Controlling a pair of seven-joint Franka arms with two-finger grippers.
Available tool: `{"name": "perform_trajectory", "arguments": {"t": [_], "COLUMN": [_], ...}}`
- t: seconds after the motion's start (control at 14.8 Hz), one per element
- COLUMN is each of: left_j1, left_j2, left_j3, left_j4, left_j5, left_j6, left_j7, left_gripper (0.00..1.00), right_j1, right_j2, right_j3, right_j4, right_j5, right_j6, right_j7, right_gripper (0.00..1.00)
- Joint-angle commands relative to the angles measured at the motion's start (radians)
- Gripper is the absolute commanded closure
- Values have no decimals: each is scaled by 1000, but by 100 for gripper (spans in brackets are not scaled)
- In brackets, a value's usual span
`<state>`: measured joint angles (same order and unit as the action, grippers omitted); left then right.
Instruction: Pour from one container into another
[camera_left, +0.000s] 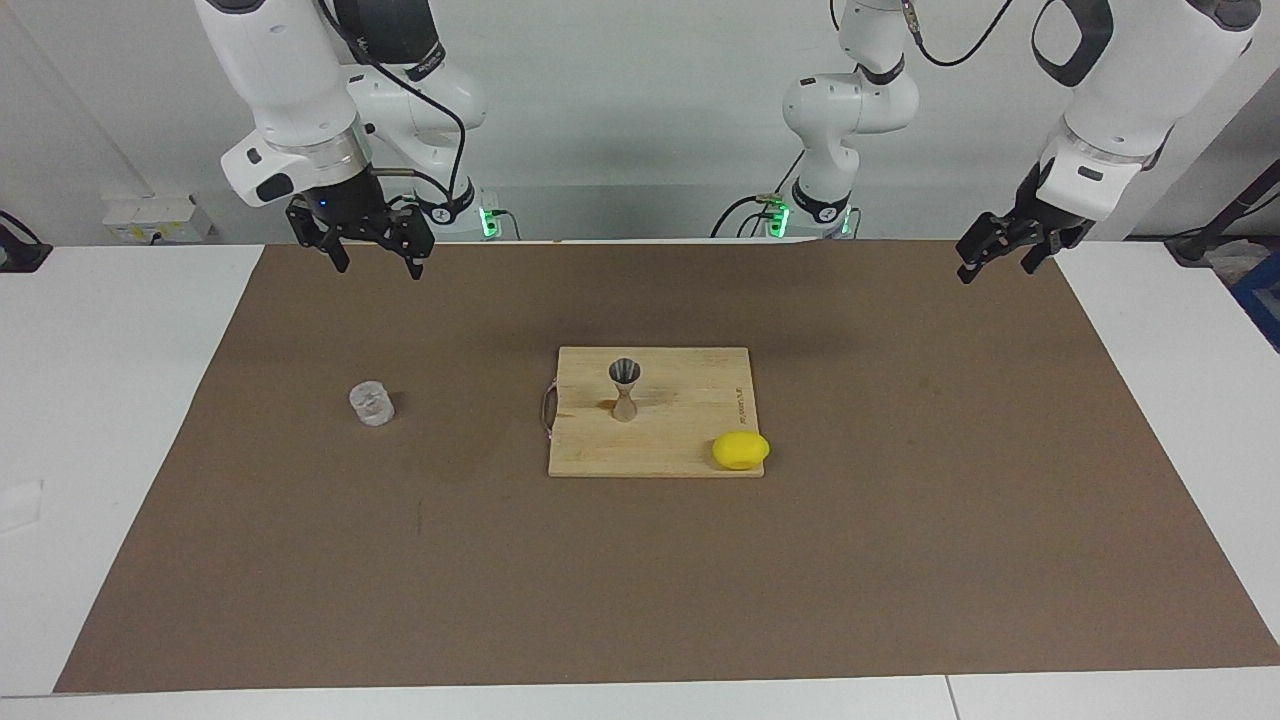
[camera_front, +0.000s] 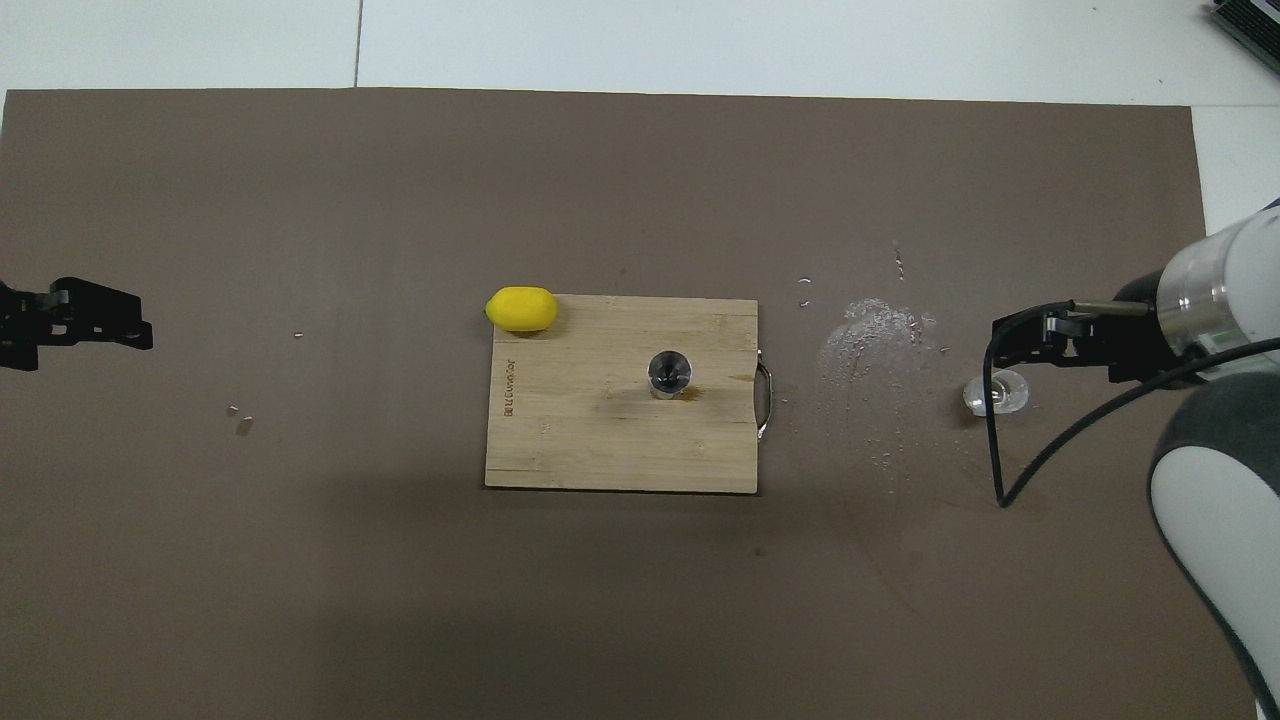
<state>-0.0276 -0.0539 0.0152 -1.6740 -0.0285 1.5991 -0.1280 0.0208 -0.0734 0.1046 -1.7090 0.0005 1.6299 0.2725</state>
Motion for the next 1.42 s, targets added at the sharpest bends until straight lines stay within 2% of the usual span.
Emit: {"name": "perform_trajectory", "arguments": {"t": [0.0,0.27,1.36], "left_j1": [-17,-18,-51], "left_j2": [-23,-24,-26], "left_j3": [8,6,-6], "left_j4": [-16,-16,-23], "left_j5": [18,18,19], "left_j6": [2,-8,7], "left_j7": [-18,-18,-50], "left_gripper": [0,0,0], "right_j1": [-15,-18,-10], "right_j2": [-2,64,50], "right_j3": [3,1,3], "right_j4": [-1,98,71], "right_j5": [-22,-23,-22], "right_j6": [15,-35,-44], "right_j7": [-47,-81,-79], "right_gripper": [0,0,0]}}
